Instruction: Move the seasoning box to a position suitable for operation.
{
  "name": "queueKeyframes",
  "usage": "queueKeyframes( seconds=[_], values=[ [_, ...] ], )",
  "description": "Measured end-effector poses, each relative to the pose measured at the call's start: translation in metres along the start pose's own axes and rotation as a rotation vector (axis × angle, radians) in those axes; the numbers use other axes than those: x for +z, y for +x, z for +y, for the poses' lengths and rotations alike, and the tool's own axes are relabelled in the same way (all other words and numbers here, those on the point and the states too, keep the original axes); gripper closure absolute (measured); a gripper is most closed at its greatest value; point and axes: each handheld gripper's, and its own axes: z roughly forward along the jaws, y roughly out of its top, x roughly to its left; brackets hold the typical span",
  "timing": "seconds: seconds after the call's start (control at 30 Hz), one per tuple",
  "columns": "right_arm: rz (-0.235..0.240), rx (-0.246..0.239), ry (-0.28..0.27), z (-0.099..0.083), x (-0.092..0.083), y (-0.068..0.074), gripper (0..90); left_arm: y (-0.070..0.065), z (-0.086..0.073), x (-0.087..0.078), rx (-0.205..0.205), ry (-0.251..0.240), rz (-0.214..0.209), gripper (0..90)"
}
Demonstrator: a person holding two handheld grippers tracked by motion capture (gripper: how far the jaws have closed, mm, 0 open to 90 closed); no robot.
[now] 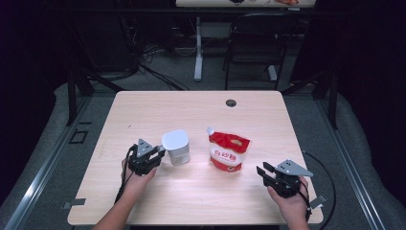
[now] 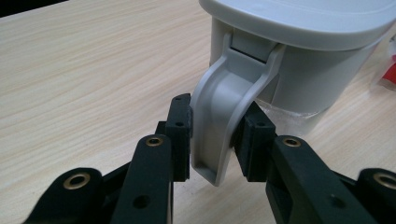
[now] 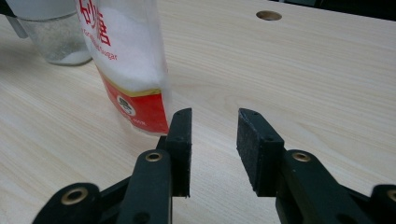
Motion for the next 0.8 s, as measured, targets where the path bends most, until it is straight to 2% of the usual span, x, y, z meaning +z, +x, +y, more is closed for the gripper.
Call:
queueKeyframes(
  seconds=[0.3,0.43,0.57,0.8],
  values=[
    [0.008,-0.001,-0.005,0.003,0.001,0.002,66.2,-0.006,-0.002,-0.007,0.025,0.019,-0.015,70.1],
    [0.011,0.008,-0.015,0.005,-0.001,0.003,65.9,-0.015,-0.004,-0.015,0.04,0.035,-0.041,70.0],
    [0.011,-0.003,-0.011,0.006,-0.003,0.004,66.0,-0.021,-0.004,-0.019,0.063,0.053,-0.064,70.0],
    [0.032,-0.014,-0.011,0.007,-0.001,0.008,66.1,-0.032,-0.006,-0.028,0.099,0.051,-0.095,70.1]
  ],
)
